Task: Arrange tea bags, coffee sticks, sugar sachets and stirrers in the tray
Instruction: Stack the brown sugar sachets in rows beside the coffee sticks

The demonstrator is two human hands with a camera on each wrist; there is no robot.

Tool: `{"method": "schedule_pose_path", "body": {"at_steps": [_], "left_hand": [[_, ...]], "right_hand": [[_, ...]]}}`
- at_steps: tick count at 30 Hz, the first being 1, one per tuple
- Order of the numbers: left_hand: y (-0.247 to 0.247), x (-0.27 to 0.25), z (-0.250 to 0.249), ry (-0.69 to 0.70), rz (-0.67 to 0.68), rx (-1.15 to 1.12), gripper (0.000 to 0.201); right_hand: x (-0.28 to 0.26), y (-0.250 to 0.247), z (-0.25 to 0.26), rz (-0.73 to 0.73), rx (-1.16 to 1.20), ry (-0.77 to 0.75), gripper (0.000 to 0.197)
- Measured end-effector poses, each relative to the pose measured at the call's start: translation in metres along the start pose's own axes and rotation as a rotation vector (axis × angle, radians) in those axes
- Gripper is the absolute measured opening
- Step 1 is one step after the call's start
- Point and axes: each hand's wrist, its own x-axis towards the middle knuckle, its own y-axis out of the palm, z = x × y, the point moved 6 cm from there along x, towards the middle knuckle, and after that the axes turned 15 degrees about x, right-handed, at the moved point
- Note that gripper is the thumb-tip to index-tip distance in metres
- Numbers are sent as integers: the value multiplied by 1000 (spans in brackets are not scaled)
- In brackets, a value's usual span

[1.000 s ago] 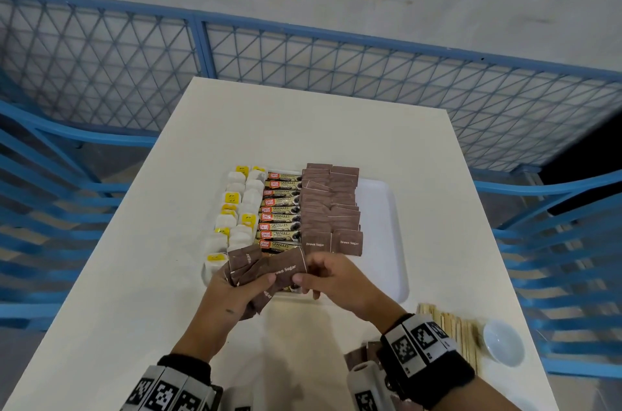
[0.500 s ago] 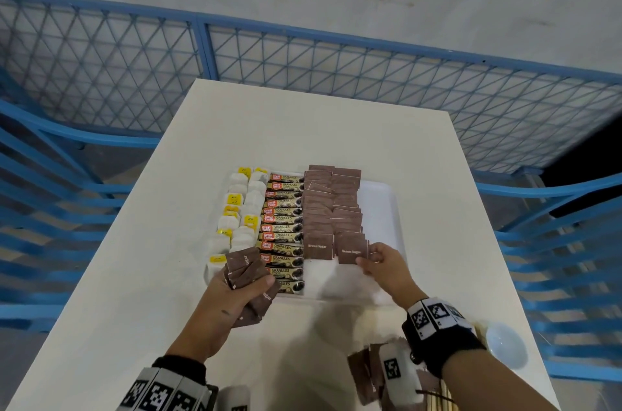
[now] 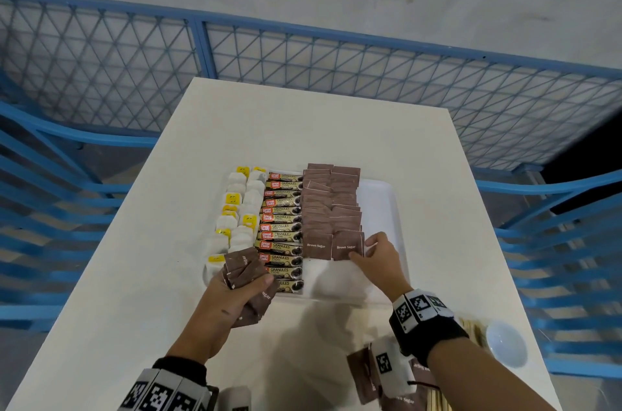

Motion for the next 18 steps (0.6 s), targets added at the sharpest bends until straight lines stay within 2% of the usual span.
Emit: {"method": "schedule_pose_path", "body": {"at_steps": [3,6,8,10,11,13,15,18], "left_hand": [[1,2,1,7,16,-1,19],[2,2,0,-2,22,-26,29],[3,3,1,-9,17,-30,32],[4,1,0,2,24,-24,31],[5,1,-2,9,32,-34,28],[7,-2,-6,28,56,-53,28],[8,-4,-9,48,77,-45,34],[10,-7,-10,69,102,-44,30]], "right_hand": [[-4,0,4,-28,0,-31,34],[-20,5,26,1,50,-121,27],[-39,17,47,126,83,-173,20],[-65,39,63,404,141,-162,14],[-79,50,69,554,186,-133,17],[-101,68,74,749,241,-74,20],[-111,78,77,795,259,-76,17],[-113,81,79,744,281,-126,16]]}}
